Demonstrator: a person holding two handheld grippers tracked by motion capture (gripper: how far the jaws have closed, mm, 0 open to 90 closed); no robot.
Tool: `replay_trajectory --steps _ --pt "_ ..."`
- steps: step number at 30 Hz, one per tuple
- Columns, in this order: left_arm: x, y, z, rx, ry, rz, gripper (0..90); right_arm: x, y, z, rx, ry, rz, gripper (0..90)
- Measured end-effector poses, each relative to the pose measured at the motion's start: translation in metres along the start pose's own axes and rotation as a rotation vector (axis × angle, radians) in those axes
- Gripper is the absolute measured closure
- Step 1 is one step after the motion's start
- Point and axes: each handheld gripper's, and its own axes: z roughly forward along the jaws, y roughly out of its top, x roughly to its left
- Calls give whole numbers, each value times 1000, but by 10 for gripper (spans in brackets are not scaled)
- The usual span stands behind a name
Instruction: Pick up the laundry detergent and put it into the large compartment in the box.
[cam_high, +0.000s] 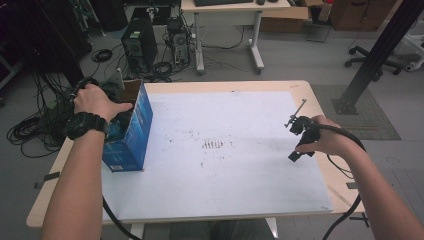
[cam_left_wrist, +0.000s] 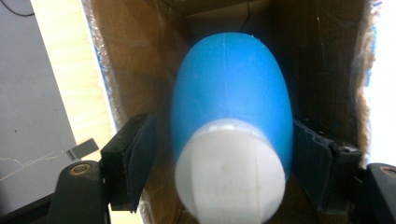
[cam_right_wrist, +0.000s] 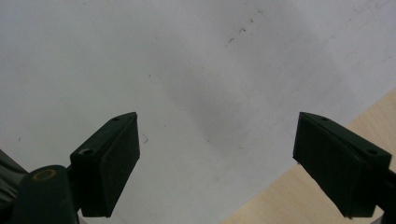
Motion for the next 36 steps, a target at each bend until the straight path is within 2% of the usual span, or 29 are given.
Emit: replay_trajectory --steps 6,22,29,36 --pt "1 -1 -9 -6 12 3 248 0 0 0 -3 1 -1 145" --pt "-3 -3 -48 -76 0 20 182 0 0 -3 -10 0 -1 144" --pt "-10 -5 -66 -108 2 54 170 -2 -3 -6 -17 -1 13 144" --pt "-24 -4 -80 -142 3 98 161 -2 -6 -8 -27 1 17 144"
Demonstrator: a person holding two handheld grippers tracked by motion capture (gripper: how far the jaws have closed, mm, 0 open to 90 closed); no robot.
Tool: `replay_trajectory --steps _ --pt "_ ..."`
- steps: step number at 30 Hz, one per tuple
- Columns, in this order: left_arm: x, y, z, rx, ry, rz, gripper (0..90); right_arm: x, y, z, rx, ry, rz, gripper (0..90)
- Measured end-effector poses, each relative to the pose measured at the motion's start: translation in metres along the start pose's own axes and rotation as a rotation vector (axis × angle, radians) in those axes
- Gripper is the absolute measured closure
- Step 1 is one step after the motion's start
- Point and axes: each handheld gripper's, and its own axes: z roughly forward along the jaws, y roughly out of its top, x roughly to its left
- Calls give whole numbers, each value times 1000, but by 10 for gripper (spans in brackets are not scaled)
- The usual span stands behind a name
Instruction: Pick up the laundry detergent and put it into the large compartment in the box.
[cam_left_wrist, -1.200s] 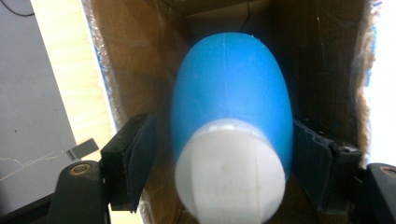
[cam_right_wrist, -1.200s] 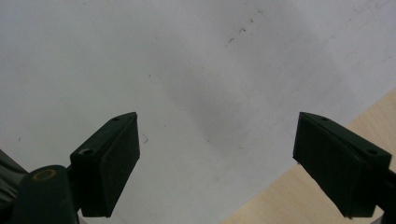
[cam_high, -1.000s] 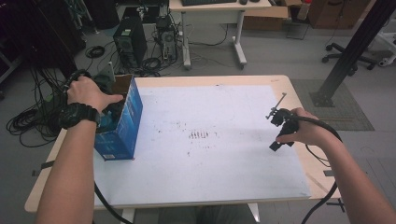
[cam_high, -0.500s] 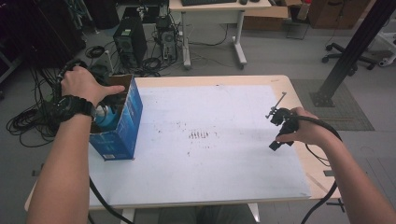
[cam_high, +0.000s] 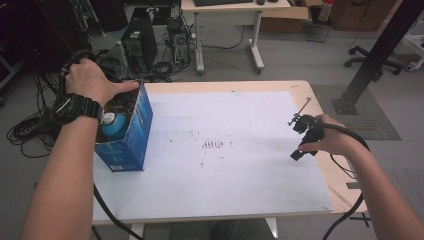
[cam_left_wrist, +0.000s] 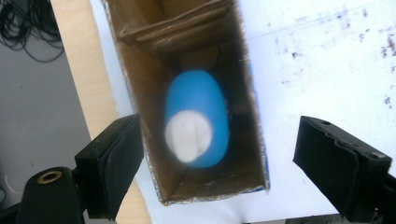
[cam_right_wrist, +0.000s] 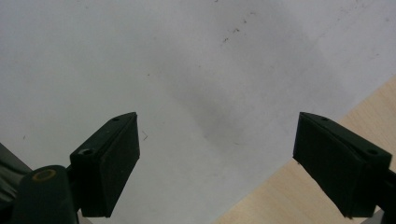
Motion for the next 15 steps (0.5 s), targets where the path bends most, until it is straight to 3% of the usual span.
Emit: replay_trajectory --steps 15 --pt "-37 11 -7 -21 -27 94 156 -3 -8 -5 -11 -3 26 144"
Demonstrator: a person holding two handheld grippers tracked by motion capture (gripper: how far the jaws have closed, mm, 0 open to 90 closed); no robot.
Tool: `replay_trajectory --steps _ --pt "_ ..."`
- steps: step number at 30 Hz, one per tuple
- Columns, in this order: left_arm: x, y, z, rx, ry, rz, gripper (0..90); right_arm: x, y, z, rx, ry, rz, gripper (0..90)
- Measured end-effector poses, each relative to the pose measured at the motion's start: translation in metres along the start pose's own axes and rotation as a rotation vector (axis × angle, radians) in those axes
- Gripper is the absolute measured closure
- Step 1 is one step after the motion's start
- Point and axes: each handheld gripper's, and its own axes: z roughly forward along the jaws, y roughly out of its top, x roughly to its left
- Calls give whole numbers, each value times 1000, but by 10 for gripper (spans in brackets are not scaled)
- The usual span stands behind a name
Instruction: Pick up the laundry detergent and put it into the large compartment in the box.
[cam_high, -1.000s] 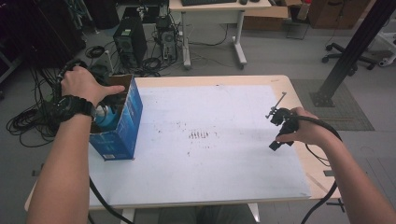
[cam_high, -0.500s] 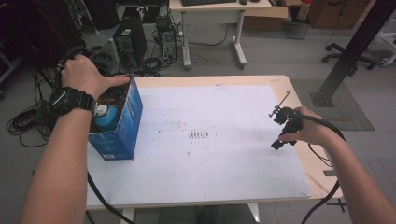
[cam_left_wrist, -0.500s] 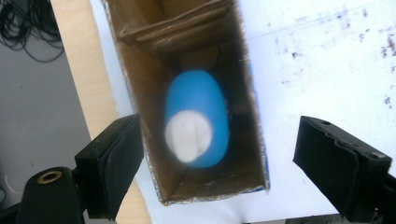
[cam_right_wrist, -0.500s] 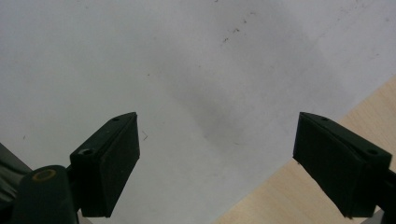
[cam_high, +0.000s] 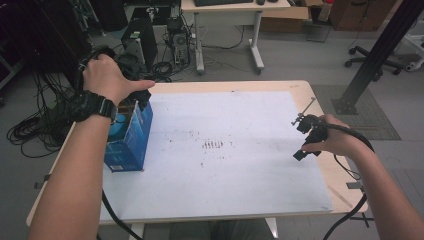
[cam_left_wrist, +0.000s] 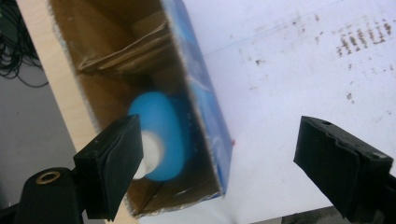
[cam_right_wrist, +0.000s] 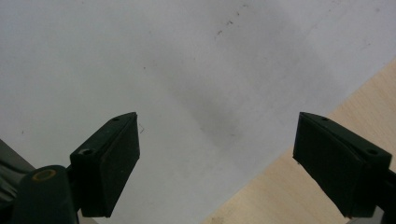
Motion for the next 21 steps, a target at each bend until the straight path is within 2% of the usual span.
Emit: replay_trajectory --steps 2,11,18,21 --pt "-4 2 1 -3 2 3 156 -1 -1 -1 -2 0 0 144" --pt "-32 14 7 -18 -23 76 153 -2 -5 -3 -6 -3 4 144" --pt "-51 20 13 -18 -45 115 153 -3 -8 -4 -6 -4 10 144" --pt "-58 23 15 -17 -38 131 151 -3 -9 -5 -9 -5 10 144"
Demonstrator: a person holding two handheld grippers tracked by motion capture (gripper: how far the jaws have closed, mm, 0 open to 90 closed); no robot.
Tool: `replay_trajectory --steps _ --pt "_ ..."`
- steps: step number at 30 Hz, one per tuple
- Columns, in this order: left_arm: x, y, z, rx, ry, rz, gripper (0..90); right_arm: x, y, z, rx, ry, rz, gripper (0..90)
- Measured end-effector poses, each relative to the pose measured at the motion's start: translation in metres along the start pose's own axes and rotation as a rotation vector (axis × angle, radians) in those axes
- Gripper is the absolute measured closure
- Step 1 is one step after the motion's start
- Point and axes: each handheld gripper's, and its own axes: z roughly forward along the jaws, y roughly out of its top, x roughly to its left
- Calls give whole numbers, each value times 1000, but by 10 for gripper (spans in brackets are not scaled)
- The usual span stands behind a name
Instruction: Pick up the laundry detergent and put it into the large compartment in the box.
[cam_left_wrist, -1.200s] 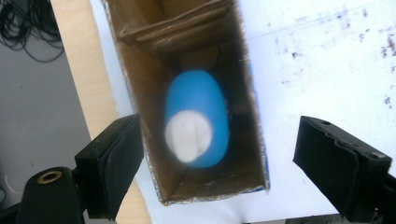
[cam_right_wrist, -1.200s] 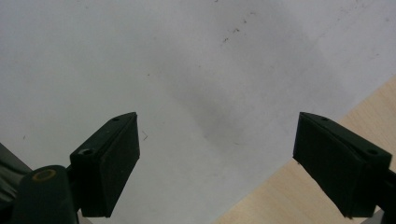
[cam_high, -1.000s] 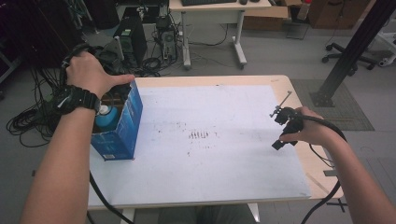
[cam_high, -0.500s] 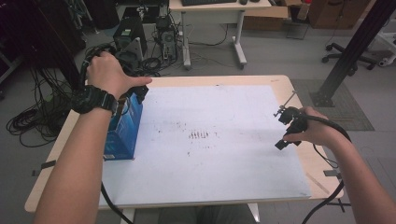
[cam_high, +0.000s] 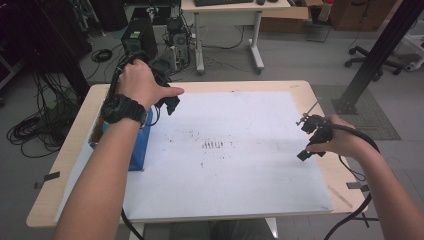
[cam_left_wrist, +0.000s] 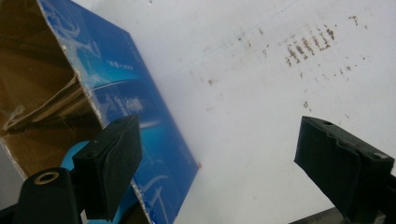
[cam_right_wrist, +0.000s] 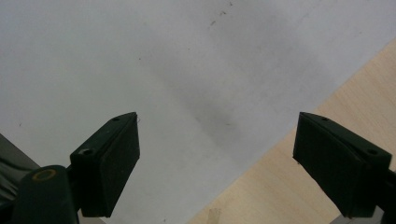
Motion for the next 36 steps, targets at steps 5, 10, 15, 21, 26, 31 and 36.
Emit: replay_trajectory --steps 5,10,15,21,26,31,36 --pt "-10 5 4 5 -5 31 148 0 -1 -1 -3 -1 0 144" --pt "-20 9 11 2 -31 52 149 0 -2 -1 -2 1 3 144" --pt "-29 11 20 9 -43 77 150 0 -3 0 -2 -1 3 144" --pt "-41 13 28 14 -62 107 150 -1 -5 0 -3 -1 6 144" --pt "-48 14 34 23 -73 125 150 -1 -6 1 0 1 9 144" --pt "-53 15 40 29 -83 136 150 -1 -7 2 1 1 8 144" --pt "-57 14 47 43 -84 151 150 -2 -8 2 0 1 8 144"
